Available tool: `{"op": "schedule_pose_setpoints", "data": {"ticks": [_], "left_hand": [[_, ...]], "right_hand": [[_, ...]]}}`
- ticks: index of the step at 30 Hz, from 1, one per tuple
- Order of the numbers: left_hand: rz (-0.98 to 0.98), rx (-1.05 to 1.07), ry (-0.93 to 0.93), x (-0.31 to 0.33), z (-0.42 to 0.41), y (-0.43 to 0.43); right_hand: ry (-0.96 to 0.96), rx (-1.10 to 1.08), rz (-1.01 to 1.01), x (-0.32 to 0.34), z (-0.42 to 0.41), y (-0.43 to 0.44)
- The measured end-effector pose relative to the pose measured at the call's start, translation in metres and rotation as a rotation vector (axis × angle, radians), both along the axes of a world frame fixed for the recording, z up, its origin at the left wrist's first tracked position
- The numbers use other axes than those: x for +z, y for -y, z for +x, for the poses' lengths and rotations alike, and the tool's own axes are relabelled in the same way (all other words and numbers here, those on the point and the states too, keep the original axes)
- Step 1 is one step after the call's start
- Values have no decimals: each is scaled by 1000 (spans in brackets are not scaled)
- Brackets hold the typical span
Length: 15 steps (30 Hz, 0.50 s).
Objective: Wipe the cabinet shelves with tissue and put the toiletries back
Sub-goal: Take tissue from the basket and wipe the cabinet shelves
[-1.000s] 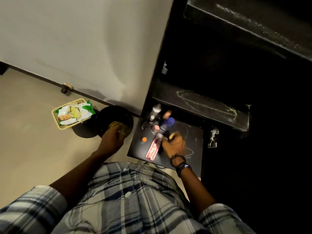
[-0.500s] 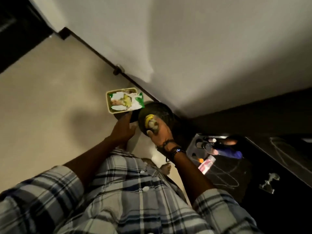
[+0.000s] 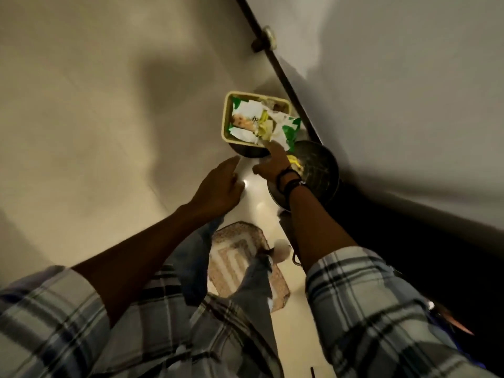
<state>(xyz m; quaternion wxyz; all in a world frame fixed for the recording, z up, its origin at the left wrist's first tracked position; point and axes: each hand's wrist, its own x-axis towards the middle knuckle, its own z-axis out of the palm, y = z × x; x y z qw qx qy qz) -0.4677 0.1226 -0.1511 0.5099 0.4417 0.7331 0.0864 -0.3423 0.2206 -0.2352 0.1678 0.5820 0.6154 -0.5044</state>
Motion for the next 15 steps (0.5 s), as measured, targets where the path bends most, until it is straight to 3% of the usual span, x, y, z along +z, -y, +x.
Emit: {"op": "schedule_pose_setpoints", "data": {"ticks": [8,12,15], "left_hand": [[-25,47,-13,-54,-8,-18],[-61,27,-21,-59,-10,-8],[-76,6,-27,-50,-12,-1]], "right_hand": [[56,31,34,-70,-34,-45],[73,80,-15,-84,-30,-55],[58,34,62,-85,-21,-54]]}}
